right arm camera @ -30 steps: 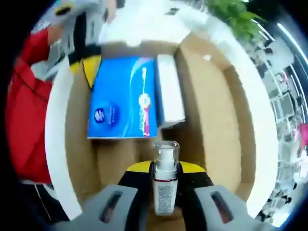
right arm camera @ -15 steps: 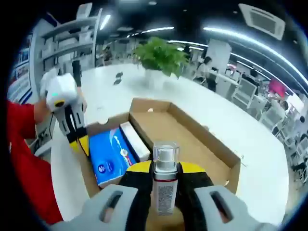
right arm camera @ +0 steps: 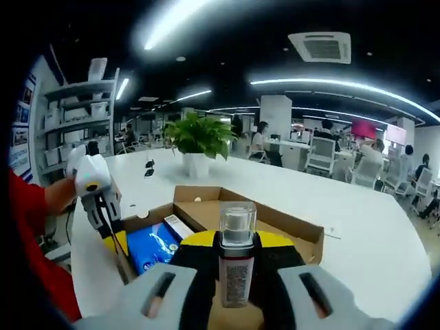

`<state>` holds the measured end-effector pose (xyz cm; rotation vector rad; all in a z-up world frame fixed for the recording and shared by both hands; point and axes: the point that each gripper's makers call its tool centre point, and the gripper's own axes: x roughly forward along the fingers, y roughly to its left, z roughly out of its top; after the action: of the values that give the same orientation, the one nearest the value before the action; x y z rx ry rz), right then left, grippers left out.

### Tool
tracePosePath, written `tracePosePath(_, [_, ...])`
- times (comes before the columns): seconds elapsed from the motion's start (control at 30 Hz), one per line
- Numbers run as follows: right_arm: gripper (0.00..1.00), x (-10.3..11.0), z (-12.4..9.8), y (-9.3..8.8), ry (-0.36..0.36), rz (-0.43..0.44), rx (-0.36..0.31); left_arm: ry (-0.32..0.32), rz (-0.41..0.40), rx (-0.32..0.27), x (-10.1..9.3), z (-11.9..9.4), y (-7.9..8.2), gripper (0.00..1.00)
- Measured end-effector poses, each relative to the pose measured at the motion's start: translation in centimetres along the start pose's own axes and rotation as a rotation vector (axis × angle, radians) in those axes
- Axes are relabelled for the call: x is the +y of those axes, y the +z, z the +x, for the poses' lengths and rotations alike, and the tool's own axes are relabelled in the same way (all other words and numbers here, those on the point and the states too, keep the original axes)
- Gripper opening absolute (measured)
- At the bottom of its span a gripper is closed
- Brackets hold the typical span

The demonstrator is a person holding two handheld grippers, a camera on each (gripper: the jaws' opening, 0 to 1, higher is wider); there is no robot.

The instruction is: Operate the shoe box by opening the lid, removing the specified soft item, and placing it in the target area until the item is outside and the box remains undamaged.

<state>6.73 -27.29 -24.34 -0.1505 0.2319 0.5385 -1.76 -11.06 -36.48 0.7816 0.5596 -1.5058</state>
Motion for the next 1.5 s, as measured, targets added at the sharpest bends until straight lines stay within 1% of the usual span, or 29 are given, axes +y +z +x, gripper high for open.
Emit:
tracePosePath(0.07, [0.19,-0.5,-0.2,0.2,-0.031,-0.013,-0.024,-0.003,-0.003,0.003,0.0,0.0,0.0,0.02])
tracePosePath(0.1, [0.19,-0.7,-0.3,0.2,-0.039,-0.005,-0.034,-0.004,-0.003,0.003,0.0,0.0,0.0,0.02])
tracePosePath(0.2, [0.19,-0.4,-0.8,0.1,-0.043,-0.001,-0.045,-0.003,-0.003,0.004,-0.1,0.0,0.1,0.02])
tracePosePath(0.27, [0.19,-0.9,-1.1,0.1,-0.078,0.001,-0.064,-0.002,-0.002,0.002,0.0,0.1,-0.1,0.02])
tracePosePath(0.33, [0.19,-1.1,-1.4,0.0,-0.083,0.015,-0.068,-0.005,-0.001,0.004,-0.1,0.1,0.1,0.02])
tracePosePath(0.4, [0.19,-1.1,-2.1,0.2,-0.085,0.030,-0.099,-0.012,-0.007,0.007,0.0,0.1,-0.1,0.02])
tracePosePath(0.47, [0.19,-1.2,-2.4,0.2,-0.080,0.052,-0.112,-0.019,-0.009,0.011,0.0,0.2,-0.2,0.01])
tracePosePath(0.53, [0.19,-1.5,-2.8,0.0,-0.081,0.064,-0.120,-0.020,-0.013,0.014,-0.3,0.2,0.1,0.01])
tracePosePath(0.6, [0.19,-1.6,-3.5,0.1,-0.092,0.070,-0.147,-0.017,-0.011,0.012,-0.5,0.2,0.3,0.01])
tracePosePath(0.7, [0.19,-1.6,-4.2,0.0,-0.104,0.097,-0.168,-0.009,-0.013,0.014,-0.2,0.2,-0.1,0.02])
tracePosePath(0.8, [0.19,-1.7,-4.1,-0.7,-0.096,0.104,-0.154,0.004,-0.009,0.009,-0.3,0.2,0.1,0.02])
tracePosePath(0.83, [0.19,-1.9,-4.1,-0.9,-0.104,0.100,-0.149,0.006,-0.007,0.008,-0.2,0.2,-0.1,0.02])
tracePosePath(0.87, [0.19,-1.9,-4.2,-0.9,-0.112,0.097,-0.151,0.008,-0.007,0.008,-0.1,0.3,-0.3,0.02])
tracePosePath(0.97, [0.19,-1.5,-4.2,-0.8,-0.099,0.098,-0.160,0.008,-0.007,0.009,-0.1,0.2,-0.3,0.02])
tracePosePath(1.07, [0.19,-1.4,-4.3,-0.9,-0.107,0.094,-0.173,-0.001,-0.013,0.010,0.0,0.3,-0.4,0.02])
tracePosePath(1.17, [0.19,-1.5,-4.1,-1.4,-0.106,0.087,-0.160,-0.009,-0.018,0.013,-0.1,0.3,-0.3,0.02])
tracePosePath(1.23, [0.19,-1.2,-4.0,-1.5,-0.089,0.080,-0.162,-0.009,-0.018,0.012,-0.1,0.3,-0.2,0.02])
tracePosePath(1.37, [0.19,-0.5,-4.0,-1.2,-0.082,0.073,-0.169,-0.005,-0.014,0.008,-0.1,0.4,-0.4,0.02])
tracePosePath(1.5, [0.19,-0.9,-4.1,-1.3,-0.095,0.059,-0.176,-0.005,-0.014,0.008,-0.1,0.5,-0.4,0.02])
